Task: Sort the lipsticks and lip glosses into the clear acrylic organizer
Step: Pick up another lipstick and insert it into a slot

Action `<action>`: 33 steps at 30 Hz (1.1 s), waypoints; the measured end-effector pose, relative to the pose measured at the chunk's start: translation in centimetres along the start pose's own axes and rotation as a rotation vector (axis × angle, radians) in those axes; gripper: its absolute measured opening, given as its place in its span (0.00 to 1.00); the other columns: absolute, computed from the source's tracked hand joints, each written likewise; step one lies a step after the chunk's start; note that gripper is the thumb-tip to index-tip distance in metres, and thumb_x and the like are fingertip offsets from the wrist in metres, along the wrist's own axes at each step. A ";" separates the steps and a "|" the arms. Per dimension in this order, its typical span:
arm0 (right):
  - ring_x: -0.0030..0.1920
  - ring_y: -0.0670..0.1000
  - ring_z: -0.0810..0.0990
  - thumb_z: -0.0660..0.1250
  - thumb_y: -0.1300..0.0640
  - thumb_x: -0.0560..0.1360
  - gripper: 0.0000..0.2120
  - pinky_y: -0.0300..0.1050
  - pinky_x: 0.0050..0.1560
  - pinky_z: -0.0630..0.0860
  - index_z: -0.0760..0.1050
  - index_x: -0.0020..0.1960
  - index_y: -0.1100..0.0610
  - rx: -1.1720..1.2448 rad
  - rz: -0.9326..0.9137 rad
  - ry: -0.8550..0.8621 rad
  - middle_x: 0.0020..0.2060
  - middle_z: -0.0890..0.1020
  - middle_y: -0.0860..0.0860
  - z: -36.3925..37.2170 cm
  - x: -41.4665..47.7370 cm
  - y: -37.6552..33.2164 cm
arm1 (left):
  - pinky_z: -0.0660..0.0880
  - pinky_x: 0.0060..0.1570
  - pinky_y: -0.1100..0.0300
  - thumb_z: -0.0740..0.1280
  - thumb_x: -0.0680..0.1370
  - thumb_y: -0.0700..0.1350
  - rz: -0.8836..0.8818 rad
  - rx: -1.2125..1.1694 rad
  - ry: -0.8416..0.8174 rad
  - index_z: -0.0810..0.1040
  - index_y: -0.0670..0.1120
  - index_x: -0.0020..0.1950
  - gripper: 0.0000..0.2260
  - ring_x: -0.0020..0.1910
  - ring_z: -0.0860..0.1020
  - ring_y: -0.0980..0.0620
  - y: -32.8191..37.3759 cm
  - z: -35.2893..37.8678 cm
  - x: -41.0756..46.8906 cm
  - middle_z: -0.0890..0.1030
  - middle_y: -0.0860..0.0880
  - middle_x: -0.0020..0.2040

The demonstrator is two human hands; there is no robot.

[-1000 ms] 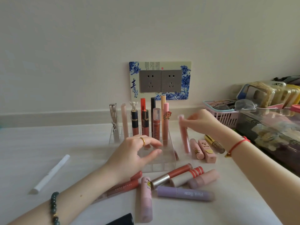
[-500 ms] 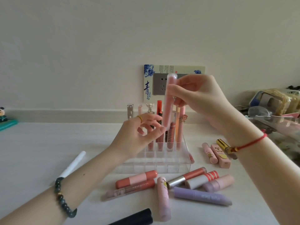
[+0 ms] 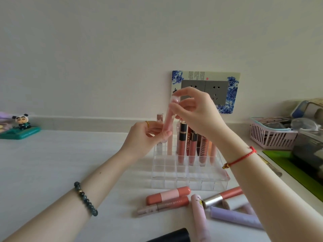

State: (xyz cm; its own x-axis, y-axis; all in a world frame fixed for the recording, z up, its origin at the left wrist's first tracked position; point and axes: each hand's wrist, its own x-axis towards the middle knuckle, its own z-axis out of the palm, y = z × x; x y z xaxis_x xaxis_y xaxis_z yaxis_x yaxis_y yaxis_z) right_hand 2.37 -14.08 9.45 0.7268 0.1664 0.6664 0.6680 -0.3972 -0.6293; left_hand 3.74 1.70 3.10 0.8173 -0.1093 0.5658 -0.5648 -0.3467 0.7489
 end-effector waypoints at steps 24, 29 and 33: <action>0.36 0.39 0.79 0.70 0.57 0.69 0.04 0.25 0.36 0.69 0.81 0.43 0.54 -0.209 -0.043 -0.032 0.34 0.82 0.44 1.1 -0.5 2.8 | 0.66 0.34 0.79 0.73 0.69 0.47 -0.037 0.165 -0.022 0.77 0.58 0.38 0.07 0.35 0.76 0.68 -2.0 1.6 -0.9 0.81 0.62 0.34; 0.40 0.41 0.79 0.70 0.55 0.69 0.06 0.29 0.42 0.71 0.81 0.45 0.53 -0.264 -0.031 -0.049 0.37 0.82 0.44 1.1 -0.5 2.9 | 0.64 0.33 0.79 0.73 0.69 0.48 -0.034 0.210 -0.046 0.77 0.59 0.39 0.07 0.35 0.74 0.68 -1.8 1.6 -1.1 0.81 0.61 0.36; 0.41 0.42 0.79 0.70 0.54 0.69 0.07 0.29 0.40 0.68 0.82 0.46 0.53 -0.311 -0.025 -0.067 0.37 0.82 0.44 1.1 -0.5 2.9 | 0.65 0.34 0.79 0.73 0.69 0.48 -0.025 0.248 -0.079 0.77 0.60 0.39 0.07 0.38 0.75 0.66 -1.8 1.5 -1.2 0.80 0.62 0.36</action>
State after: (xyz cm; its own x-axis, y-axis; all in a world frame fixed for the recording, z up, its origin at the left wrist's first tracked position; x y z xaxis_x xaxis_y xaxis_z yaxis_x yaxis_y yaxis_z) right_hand 4.17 -14.30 6.86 0.7265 0.2349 0.6458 0.6124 -0.6477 -0.4534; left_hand 3.96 1.01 0.60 0.8428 -0.1671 0.5117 -0.5066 -0.5673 0.6492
